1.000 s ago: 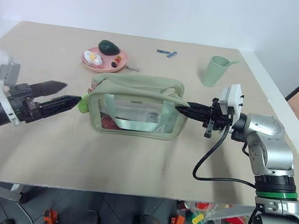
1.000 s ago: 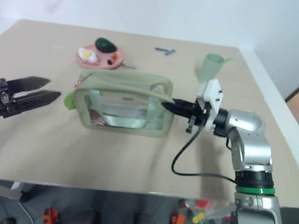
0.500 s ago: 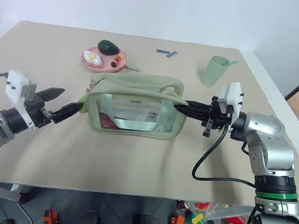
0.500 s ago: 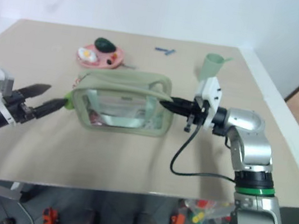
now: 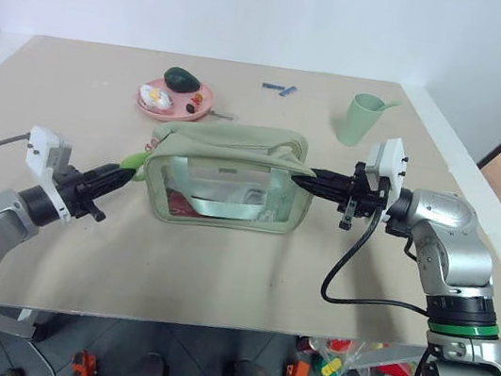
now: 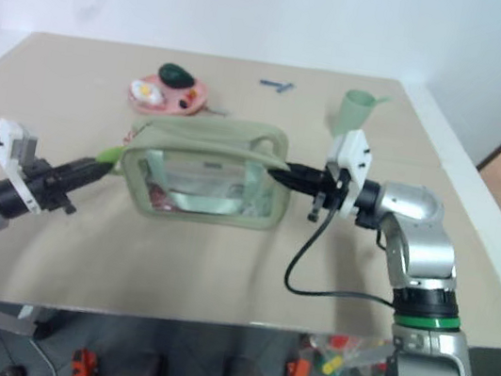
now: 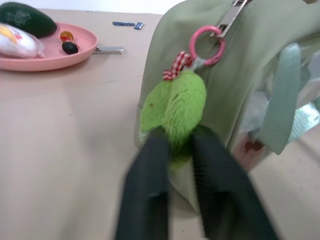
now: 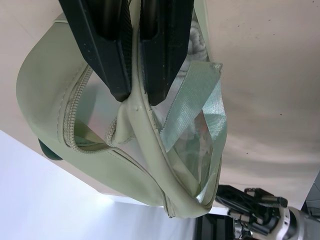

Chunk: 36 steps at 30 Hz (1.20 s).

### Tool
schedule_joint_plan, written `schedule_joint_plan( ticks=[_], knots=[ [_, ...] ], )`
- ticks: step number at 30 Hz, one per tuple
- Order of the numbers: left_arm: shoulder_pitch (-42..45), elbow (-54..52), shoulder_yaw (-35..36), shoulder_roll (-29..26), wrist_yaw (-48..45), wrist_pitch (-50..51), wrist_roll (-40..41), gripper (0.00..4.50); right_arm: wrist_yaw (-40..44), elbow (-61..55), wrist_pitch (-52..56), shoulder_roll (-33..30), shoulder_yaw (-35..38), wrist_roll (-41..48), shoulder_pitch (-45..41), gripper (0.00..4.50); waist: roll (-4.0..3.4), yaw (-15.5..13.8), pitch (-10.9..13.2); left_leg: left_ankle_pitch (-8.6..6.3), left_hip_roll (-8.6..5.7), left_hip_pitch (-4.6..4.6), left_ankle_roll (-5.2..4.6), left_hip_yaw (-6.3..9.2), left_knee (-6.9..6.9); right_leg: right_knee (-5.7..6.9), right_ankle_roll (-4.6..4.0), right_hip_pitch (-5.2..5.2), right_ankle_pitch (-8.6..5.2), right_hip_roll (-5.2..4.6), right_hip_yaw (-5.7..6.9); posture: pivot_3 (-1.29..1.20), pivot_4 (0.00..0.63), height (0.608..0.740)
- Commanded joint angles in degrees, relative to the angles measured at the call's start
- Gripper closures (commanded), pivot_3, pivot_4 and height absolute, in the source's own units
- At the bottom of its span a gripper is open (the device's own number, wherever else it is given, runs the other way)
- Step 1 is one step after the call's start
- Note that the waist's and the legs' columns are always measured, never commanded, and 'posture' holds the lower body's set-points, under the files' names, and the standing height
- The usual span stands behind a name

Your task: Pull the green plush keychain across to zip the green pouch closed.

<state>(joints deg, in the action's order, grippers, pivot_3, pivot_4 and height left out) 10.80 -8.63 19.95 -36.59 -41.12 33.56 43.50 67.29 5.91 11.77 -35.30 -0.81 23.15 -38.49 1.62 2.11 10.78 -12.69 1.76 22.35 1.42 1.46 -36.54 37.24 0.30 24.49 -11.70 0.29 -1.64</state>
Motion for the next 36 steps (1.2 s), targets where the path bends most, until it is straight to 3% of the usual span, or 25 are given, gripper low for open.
schedule_joint_plan(
  ticks=[1, 8, 13, 22, 27, 36],
  knots=[
    [3.10, -1.28, 1.82, -0.74, -0.72, -0.99, 1.27, 4.47, 0.00, -2.47, -1.10, -0.55, 0.93, 0.05, 0.18, 4.50, 0.01, -0.05, 0.00, 0.00, 0.00, 0.01, 0.00, 0.02, 0.00, 0.00, 0.00, 0.00, 0.00, 0.00, 0.01, 0.00, 0.150, 0.740],
    [13.46, -4.48, 3.70, -8.00, -2.05, 6.20, 8.36, 4.47, -0.03, -3.14, -0.88, -1.37, 1.26, 0.15, 1.09, 4.50, 0.05, -0.02, 0.02, 0.00, 0.00, 0.05, 0.00, 0.09, -0.02, 0.01, 0.02, 0.01, 0.01, 0.02, 0.06, 0.00, 0.150, 0.740],
    [22.71, -7.27, -2.60, -6.68, -2.08, 8.78, 10.01, 4.47, 0.09, -2.47, -1.14, -1.63, 1.27, -0.13, 0.86, 4.50, 0.05, -0.04, 0.02, 0.00, -0.06, 0.04, 0.00, 0.05, -0.02, -0.01, 0.06, -0.03, 0.03, -0.03, 0.02, 0.00, 0.150, 0.740],
    [26.06, -4.01, -13.65, -2.63, -6.02, 4.10, 1.14, 4.47, -0.40, -2.13, -1.34, -1.59, 1.30, -0.55, 0.54, 4.50, 0.05, 0.13, 0.02, 0.00, -0.04, 0.02, 0.00, 0.06, -0.01, -0.01, 0.08, -0.02, 0.03, 0.03, -0.01, 0.00, 0.150, 0.740],
    [27.27, -1.93, -15.91, -5.52, -10.33, 5.92, -1.56, 4.47, -0.68, -2.19, -1.46, -1.67, 1.54, -0.83, 0.51, 4.50, 0.05, 0.14, 0.02, 0.00, -0.06, 0.03, 0.00, 0.03, -0.02, -0.01, 0.07, -0.02, 0.03, 0.03, -0.04, 0.00, 0.150, 0.740],
    [25.11, -9.19, -10.44, -12.98, -12.97, 12.63, 3.49, 1.47, -0.36, -1.52, -1.89, -1.46, 1.25, -0.99, 0.23, 4.50, 0.07, 0.26, 0.04, 0.00, -0.05, 0.06, 0.00, 0.03, -0.02, -0.01, 0.08, 0.01, 0.03, 0.01, -0.05, 0.00, 0.150, 0.740]
  ],
)
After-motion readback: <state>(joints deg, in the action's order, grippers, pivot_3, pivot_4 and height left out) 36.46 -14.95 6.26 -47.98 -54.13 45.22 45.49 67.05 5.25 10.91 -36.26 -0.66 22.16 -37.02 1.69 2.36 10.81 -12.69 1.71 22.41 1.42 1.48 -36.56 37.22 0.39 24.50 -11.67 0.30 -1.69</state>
